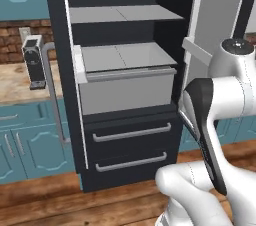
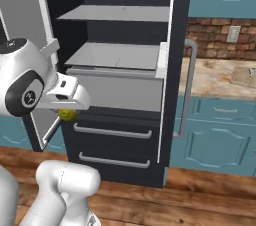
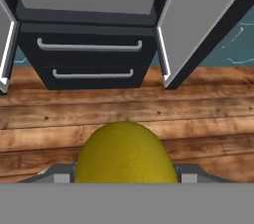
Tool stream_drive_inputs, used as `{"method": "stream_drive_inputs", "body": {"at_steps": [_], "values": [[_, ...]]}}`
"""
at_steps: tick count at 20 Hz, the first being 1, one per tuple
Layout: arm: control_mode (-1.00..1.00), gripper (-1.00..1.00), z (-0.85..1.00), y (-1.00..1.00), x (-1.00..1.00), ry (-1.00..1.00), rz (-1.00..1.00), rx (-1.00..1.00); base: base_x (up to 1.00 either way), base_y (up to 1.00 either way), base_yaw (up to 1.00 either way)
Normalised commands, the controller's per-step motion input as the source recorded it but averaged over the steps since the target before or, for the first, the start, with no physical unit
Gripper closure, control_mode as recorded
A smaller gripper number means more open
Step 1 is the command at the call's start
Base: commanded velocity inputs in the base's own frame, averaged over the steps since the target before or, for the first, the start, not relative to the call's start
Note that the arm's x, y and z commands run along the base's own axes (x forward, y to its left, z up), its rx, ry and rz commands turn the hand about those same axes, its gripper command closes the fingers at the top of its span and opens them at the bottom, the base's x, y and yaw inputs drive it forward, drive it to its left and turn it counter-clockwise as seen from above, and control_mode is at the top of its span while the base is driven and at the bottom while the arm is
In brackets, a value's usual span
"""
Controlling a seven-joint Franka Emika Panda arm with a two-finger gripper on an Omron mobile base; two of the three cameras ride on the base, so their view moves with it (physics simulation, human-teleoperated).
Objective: Retrieve a lemon from the fridge and place it on the cutting board with the fish.
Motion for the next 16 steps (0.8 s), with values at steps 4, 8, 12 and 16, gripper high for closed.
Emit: {"method": "stream_drive_inputs", "body": {"at_steps": [4,8,12,16], "values": [[1.0,1.0,0.0,0.0,0.0,0.0,0.0,0.0,0.01,-0.2,0.0],[1.0,1.0,0.0,0.0,0.0,0.0,0.0,0.0,0.0,-0.92,0.0],[1.0,1.0,0.0,0.0,0.0,0.0,0.0,0.0,0.0,-1.0,0.0],[1.0,1.0,0.0,0.0,0.0,0.0,0.0,0.0,-0.01,-1.0,0.0]]}}
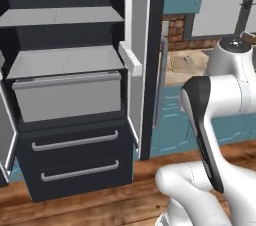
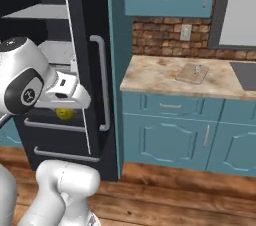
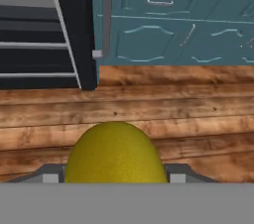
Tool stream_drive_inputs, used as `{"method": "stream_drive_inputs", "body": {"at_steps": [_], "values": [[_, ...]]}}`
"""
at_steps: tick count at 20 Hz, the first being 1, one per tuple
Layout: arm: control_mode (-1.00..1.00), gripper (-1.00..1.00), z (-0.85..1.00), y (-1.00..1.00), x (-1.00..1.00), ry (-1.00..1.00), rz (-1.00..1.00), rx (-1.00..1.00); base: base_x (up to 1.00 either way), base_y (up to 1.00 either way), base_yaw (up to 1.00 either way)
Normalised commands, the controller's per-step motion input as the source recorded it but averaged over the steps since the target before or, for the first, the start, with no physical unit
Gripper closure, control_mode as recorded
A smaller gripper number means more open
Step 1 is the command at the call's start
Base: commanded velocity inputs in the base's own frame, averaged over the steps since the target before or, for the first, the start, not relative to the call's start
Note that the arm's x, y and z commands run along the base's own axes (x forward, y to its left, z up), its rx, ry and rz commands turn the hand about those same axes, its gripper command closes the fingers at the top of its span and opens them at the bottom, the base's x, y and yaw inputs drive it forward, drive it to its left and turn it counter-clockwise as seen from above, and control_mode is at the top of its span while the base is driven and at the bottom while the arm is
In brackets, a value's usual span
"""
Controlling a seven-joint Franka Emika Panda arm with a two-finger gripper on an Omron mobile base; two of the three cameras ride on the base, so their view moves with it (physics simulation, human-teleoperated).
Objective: Retrieve a lemon from the fridge and place it on the cutting board with the fish.
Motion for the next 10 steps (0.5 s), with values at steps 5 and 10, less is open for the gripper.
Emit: {"method": "stream_drive_inputs", "body": {"at_steps": [5,10], "values": [[1.0,1.0,0.0,0.0,0.0,0.0,0.0,0.0,0.0,-1.0,0.0],[1.0,1.0,0.0,0.0,0.0,0.0,0.0,0.0,0.2,-1.0,0.0]]}}
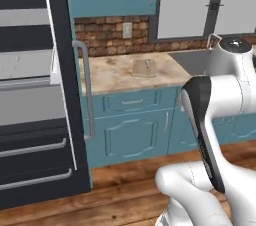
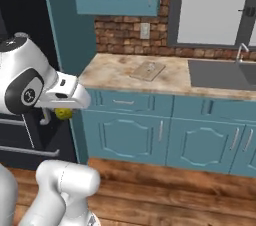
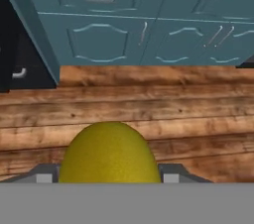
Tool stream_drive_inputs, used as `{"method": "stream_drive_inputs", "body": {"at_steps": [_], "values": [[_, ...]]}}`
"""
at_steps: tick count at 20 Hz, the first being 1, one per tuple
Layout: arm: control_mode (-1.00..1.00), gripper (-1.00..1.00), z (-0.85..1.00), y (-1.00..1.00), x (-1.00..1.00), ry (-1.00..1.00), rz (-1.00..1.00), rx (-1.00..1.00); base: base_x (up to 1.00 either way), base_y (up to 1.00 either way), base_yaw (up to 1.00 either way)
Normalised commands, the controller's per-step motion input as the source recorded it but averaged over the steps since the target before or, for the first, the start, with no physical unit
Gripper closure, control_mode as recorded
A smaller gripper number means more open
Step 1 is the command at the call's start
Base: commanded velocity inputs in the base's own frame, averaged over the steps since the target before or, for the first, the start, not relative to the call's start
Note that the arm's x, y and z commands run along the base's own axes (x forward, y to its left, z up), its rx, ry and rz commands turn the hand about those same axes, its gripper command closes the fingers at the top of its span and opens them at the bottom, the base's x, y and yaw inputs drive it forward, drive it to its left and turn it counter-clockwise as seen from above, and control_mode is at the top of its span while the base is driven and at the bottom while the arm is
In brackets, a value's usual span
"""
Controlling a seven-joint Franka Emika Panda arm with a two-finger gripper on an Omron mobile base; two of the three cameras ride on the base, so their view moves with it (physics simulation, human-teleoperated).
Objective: Retrieve a lemon from the fridge and place it on the cutting board with the fish.
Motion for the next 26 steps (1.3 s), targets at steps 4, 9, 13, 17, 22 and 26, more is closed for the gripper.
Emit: {"method": "stream_drive_inputs", "body": {"at_steps": [4,9,13,17,22,26], "values": [[1.0,1.0,0.0,0.0,0.0,0.0,0.0,0.0,0.26,-0.91,0.0],[1.0,1.0,0.0,0.0,0.0,0.0,0.0,0.0,0.64,-0.37,0.04],[1.0,1.0,0.0,0.0,0.0,0.0,0.0,0.0,1.0,-0.35,0.16],[1.0,1.0,0.0,0.0,0.0,0.0,0.0,0.0,1.0,-0.33,0.17],[1.0,1.0,0.0,0.0,0.0,0.0,0.0,0.0,0.93,-0.3,0.16],[1.0,1.0,0.0,0.0,0.0,0.0,0.0,0.0,0.68,-0.25,0.12]]}}
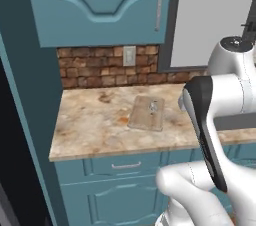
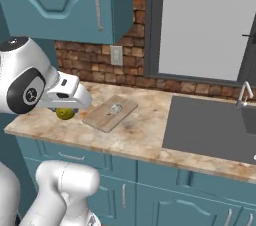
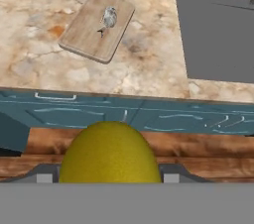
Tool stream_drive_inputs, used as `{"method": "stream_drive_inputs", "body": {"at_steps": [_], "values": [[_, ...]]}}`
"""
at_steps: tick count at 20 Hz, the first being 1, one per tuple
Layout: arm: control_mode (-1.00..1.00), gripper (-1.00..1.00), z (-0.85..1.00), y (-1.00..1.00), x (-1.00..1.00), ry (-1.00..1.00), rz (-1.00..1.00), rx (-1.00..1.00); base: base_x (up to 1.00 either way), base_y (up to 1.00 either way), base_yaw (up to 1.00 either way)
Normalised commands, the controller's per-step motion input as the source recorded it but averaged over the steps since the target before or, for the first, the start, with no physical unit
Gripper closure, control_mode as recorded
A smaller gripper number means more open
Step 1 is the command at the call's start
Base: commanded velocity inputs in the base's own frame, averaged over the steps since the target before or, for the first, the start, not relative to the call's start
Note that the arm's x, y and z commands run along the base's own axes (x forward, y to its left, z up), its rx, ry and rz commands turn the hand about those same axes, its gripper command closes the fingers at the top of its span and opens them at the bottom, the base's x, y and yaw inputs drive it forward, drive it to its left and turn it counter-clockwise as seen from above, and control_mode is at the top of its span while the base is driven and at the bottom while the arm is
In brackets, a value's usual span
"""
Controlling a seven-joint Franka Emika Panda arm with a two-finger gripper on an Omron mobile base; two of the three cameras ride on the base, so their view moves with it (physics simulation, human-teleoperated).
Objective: Retrieve a lemon from the fridge and place it on the cutting board with the fish.
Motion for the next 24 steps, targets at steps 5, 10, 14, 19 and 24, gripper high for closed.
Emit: {"method": "stream_drive_inputs", "body": {"at_steps": [5,10,14,19,24], "values": [[1.0,1.0,0.0,0.0,0.0,0.0,0.0,0.0,0.32,-0.14,0.06],[1.0,1.0,0.0,0.0,0.0,0.0,0.0,0.0,0.29,0.0,0.01],[1.0,1.0,0.0,0.0,0.0,0.0,0.0,0.0,0.43,0.0,0.02],[1.0,1.0,0.0,0.0,0.0,0.0,0.0,0.0,0.25,0.0,0.0],[1.0,1.0,0.0,0.0,0.0,0.0,0.0,0.0,0.18,0.0,0.0]]}}
